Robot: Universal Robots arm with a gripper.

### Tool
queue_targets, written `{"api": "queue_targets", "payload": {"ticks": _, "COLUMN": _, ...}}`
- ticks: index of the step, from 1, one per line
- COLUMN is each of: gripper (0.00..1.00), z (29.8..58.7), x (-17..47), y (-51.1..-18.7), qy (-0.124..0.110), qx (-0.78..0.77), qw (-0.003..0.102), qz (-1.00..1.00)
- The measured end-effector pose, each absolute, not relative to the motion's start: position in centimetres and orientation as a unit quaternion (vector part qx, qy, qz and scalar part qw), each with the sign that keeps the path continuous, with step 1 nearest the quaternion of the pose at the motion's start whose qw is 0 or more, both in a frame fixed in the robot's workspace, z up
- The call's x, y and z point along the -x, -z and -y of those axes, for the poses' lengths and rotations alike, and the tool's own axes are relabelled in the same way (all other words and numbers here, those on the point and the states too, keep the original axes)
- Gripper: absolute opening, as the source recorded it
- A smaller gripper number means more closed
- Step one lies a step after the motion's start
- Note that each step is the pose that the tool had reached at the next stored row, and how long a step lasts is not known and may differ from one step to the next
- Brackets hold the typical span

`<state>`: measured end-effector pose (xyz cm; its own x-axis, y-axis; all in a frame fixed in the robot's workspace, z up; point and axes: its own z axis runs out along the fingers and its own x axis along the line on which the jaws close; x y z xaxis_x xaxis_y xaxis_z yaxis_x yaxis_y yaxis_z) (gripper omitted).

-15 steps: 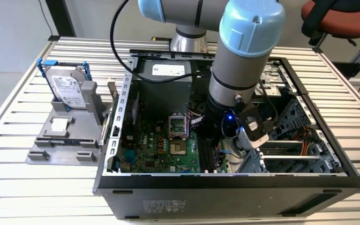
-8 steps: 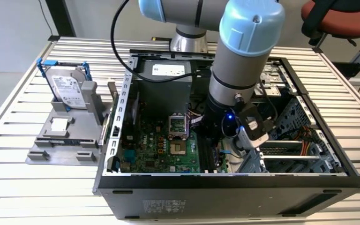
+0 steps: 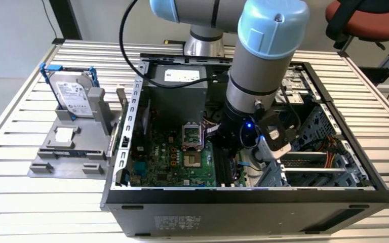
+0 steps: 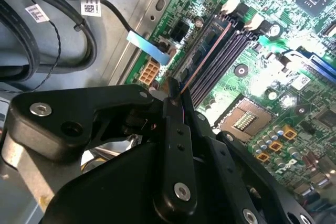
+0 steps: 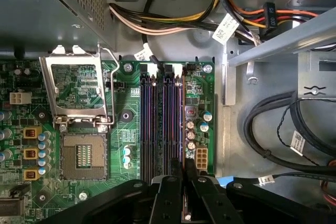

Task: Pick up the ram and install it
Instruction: 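Insert the ram into the slot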

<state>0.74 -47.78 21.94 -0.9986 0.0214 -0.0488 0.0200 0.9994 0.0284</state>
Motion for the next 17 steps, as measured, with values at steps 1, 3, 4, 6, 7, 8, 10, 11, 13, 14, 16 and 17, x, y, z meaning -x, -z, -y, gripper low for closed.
{"api": "queue_targets", "payload": {"ticks": 1, "gripper": 0.00, "z": 47.79, "x": -0.72, "y": -21.95, "qy": -0.013, "qx": -0.010, "qw": 0.025, "qz": -1.000}}
{"api": "queue_targets", "payload": {"ticks": 3, "gripper": 0.00, "z": 47.80, "x": -0.66, "y": -21.94, "qy": -0.013, "qx": -0.010, "qw": 0.025, "qz": -1.000}}
{"api": "queue_targets", "payload": {"ticks": 4, "gripper": 0.00, "z": 47.81, "x": -0.65, "y": -21.94, "qy": -0.013, "qx": -0.010, "qw": 0.025, "qz": -1.000}}
{"api": "queue_targets", "payload": {"ticks": 6, "gripper": 0.00, "z": 47.82, "x": -0.61, "y": -21.93, "qy": -0.013, "qx": -0.010, "qw": 0.025, "qz": -1.000}}
{"api": "queue_targets", "payload": {"ticks": 7, "gripper": 0.00, "z": 47.82, "x": -0.61, "y": -21.88, "qy": -0.012, "qx": -0.010, "qw": 0.025, "qz": -1.000}}
{"api": "queue_targets", "payload": {"ticks": 8, "gripper": 0.00, "z": 47.83, "x": -0.60, "y": -21.83, "qy": -0.012, "qx": -0.010, "qw": 0.025, "qz": -1.000}}
{"api": "queue_targets", "payload": {"ticks": 10, "gripper": 0.00, "z": 47.82, "x": -0.59, "y": -21.67, "qy": -0.010, "qx": -0.010, "qw": 0.025, "qz": -1.000}}
{"api": "queue_targets", "payload": {"ticks": 11, "gripper": 0.00, "z": 47.82, "x": -0.59, "y": -21.56, "qy": -0.009, "qx": -0.010, "qw": 0.025, "qz": -1.000}}
{"api": "queue_targets", "payload": {"ticks": 13, "gripper": 0.00, "z": 47.79, "x": -0.59, "y": -21.46, "qy": -0.008, "qx": -0.010, "qw": 0.025, "qz": -1.000}}
{"api": "queue_targets", "payload": {"ticks": 14, "gripper": 0.00, "z": 47.73, "x": -0.59, "y": -21.41, "qy": -0.008, "qx": -0.010, "qw": 0.025, "qz": -1.000}}
{"api": "queue_targets", "payload": {"ticks": 16, "gripper": 0.00, "z": 47.56, "x": -0.59, "y": -21.32, "qy": -0.008, "qx": -0.011, "qw": 0.025, "qz": -1.000}}
{"api": "queue_targets", "payload": {"ticks": 17, "gripper": 0.00, "z": 47.52, "x": -0.60, "y": -21.32, "qy": -0.008, "qx": -0.011, "qw": 0.025, "qz": -1.000}}
